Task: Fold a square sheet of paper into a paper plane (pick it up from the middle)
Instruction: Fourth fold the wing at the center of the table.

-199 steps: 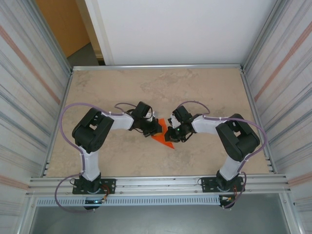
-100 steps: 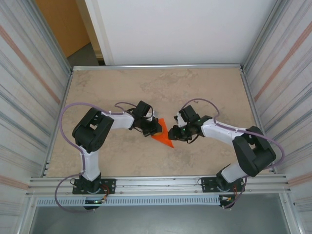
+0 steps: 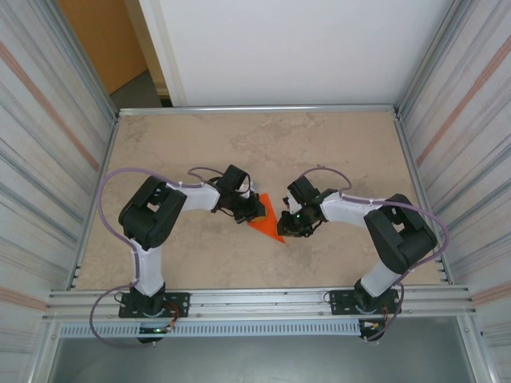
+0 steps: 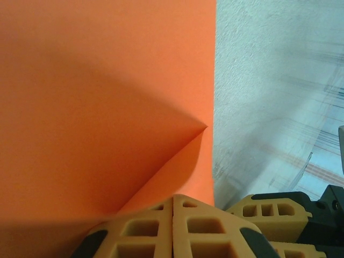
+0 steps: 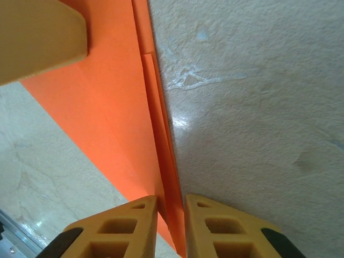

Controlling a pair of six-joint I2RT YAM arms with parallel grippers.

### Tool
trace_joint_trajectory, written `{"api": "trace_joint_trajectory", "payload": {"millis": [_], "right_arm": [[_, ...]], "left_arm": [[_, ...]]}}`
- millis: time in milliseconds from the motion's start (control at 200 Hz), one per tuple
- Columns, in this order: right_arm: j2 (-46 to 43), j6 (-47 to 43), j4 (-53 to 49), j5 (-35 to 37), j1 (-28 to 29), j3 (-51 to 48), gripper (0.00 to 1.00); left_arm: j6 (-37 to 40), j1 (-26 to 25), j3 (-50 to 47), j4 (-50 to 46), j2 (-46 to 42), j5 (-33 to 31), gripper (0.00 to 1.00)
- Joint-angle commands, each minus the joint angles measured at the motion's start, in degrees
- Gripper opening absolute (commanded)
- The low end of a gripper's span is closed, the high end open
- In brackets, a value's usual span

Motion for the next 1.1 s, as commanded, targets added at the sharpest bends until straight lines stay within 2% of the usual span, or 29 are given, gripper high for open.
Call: {"api": "trace_joint_trajectory", "payload": {"millis": [0, 301, 396, 516, 566, 707, 807, 1097], "right_arm": [[2.5, 1.0, -2.6, 1.0, 0.4, 0.4, 0.17], [3.5, 0.8, -3.6, 1.4, 1.1, 0.8, 0.14], [-0.4, 0.8, -3.7, 1.6, 1.0, 1.6, 0.18], [-7.3, 0.4, -3.1, 4.3, 1.1, 2.7, 0.29], [-7.8, -0.7, -2.9, 4.6, 1.1, 3.6, 0.30], [-2.0, -3.3, -3.3, 1.4, 2.0, 8.0, 0.15], [1.9, -4.1, -3.2, 1.0, 3.4, 10.0, 0.10], [4.4, -2.7, 0.3, -0.8, 1.9, 7.6, 0.06]], "left_arm": [[0.3, 0.1, 0.8, -3.2, 1.7, -1.7, 0.07], [0.1, 0.1, 1.2, -4.2, 2.5, -2.0, 0.07], [0.2, 0.1, 1.2, -4.8, 2.5, -2.1, 0.07], [0.6, 0.2, 1.4, -6.0, 2.6, -2.4, 0.07], [0.6, 0.2, 1.6, -6.7, 2.8, -2.6, 0.07], [-0.1, 0.2, 2.2, -8.5, 3.4, -2.9, 0.07], [-0.4, 0.2, 2.8, -9.9, 3.7, -3.2, 0.07], [-0.5, 0.2, 3.9, -12.5, 5.3, -3.2, 0.07]]}}
